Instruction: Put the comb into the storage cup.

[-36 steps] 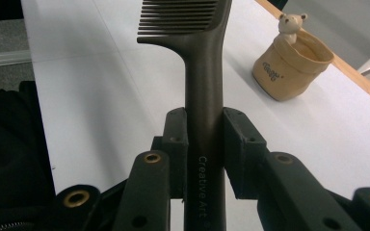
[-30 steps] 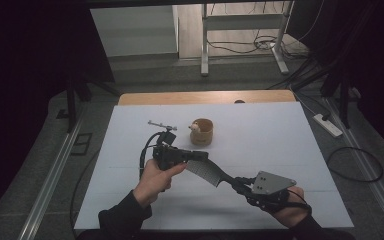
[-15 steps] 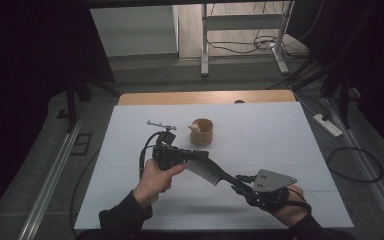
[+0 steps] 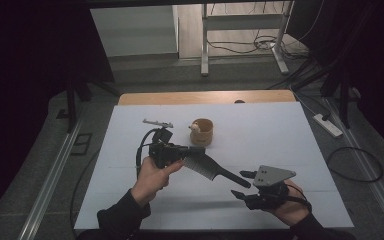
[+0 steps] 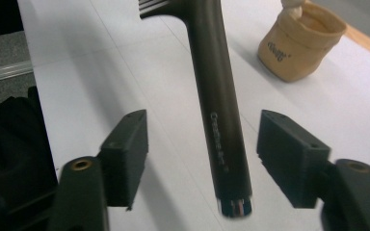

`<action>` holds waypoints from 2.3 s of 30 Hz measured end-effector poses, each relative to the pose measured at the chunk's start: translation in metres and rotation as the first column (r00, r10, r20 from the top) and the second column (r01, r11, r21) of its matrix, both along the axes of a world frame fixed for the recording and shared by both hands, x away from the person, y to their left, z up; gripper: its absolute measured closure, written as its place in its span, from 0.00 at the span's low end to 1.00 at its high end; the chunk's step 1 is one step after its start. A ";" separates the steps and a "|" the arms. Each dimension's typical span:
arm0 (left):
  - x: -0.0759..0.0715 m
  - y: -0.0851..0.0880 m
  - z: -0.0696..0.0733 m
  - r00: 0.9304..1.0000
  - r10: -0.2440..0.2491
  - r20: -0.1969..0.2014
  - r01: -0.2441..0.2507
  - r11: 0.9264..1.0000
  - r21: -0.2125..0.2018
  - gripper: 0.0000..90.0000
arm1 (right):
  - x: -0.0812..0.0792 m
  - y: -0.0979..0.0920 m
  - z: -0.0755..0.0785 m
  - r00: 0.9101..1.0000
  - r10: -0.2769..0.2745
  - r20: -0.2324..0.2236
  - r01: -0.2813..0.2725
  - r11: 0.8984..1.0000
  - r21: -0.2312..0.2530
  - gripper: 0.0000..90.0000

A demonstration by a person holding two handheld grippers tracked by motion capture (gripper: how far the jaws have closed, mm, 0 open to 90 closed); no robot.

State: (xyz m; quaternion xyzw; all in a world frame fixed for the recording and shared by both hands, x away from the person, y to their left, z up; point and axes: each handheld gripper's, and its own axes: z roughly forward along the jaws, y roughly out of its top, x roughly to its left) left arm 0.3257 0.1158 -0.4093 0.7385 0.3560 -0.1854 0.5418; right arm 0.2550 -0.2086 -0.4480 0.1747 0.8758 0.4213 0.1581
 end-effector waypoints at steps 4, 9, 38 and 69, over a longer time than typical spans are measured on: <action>0.000 0.002 0.001 1.000 0.014 0.021 -0.015 1.000 0.024 0.93 | 0.003 -0.002 -0.001 0.999 -0.019 -0.026 0.019 1.000 0.003 0.32; 0.001 0.004 0.003 0.999 0.022 0.034 -0.023 0.999 0.037 0.93 | 0.008 -0.006 -0.002 0.996 -0.048 -0.072 0.049 0.999 0.012 0.25; 0.011 0.021 0.021 0.991 0.098 0.095 -0.108 0.989 0.105 0.93 | 0.015 -0.020 -0.014 0.981 -0.144 -0.132 0.136 0.989 -0.063 0.00; 0.041 0.050 0.047 0.975 0.203 0.091 -0.214 0.967 0.139 0.93 | 0.011 -0.045 -0.017 0.950 -0.266 -0.165 0.247 0.961 -0.125 0.00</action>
